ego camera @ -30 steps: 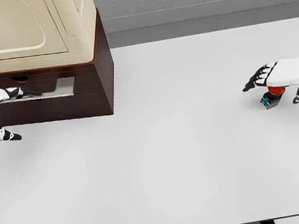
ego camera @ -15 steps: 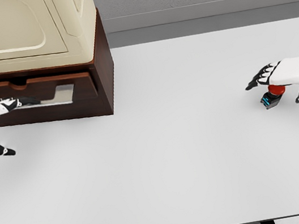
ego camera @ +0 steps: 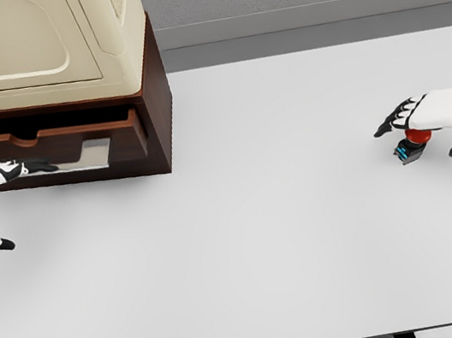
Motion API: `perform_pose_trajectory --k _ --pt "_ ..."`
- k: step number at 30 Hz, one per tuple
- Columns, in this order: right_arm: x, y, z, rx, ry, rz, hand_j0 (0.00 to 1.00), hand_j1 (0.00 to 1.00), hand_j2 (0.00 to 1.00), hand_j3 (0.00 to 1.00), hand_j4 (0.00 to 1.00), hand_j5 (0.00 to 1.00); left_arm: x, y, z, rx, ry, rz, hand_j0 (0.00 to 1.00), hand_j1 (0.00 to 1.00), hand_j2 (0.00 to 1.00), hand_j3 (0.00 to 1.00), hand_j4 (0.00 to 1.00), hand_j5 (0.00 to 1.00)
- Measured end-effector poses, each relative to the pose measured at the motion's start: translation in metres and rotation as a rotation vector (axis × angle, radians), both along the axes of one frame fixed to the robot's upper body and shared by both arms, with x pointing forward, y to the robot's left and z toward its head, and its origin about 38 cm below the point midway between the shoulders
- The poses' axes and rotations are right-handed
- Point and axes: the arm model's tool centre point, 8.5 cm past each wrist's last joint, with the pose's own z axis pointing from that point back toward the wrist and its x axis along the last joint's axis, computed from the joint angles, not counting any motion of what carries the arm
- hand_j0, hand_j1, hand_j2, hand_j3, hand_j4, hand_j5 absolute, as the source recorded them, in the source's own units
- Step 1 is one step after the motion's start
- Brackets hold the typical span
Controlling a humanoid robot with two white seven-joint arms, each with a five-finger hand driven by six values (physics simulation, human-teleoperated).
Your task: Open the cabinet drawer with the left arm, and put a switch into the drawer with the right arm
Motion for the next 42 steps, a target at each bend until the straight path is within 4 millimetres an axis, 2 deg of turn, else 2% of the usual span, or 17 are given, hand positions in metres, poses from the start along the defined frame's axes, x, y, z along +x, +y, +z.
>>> perform_pose_trajectory --k 26,35,42 --pt "0.004 0.008 -0.002 -0.002 0.004 0.018 1.00 1.00 1.00 1.00 1.00 1.00 -0.008 0.010 0.012 -0.028 0.011 -0.003 0.87 0.87 0.87 0.87 0.87 0.87" --pt "0.004 0.008 -0.002 -0.003 0.005 0.019 1.00 1.00 1.00 1.00 1.00 1.00 -0.014 0.016 0.023 -0.047 -0.008 -0.006 0.87 0.87 0.87 0.87 0.87 0.87" --pt "0.003 0.007 -0.002 -0.004 0.005 0.017 1.00 1.00 1.00 1.00 1.00 1.00 -0.013 0.016 0.022 -0.052 -0.009 -0.003 0.87 0.87 0.87 0.87 0.87 0.87"
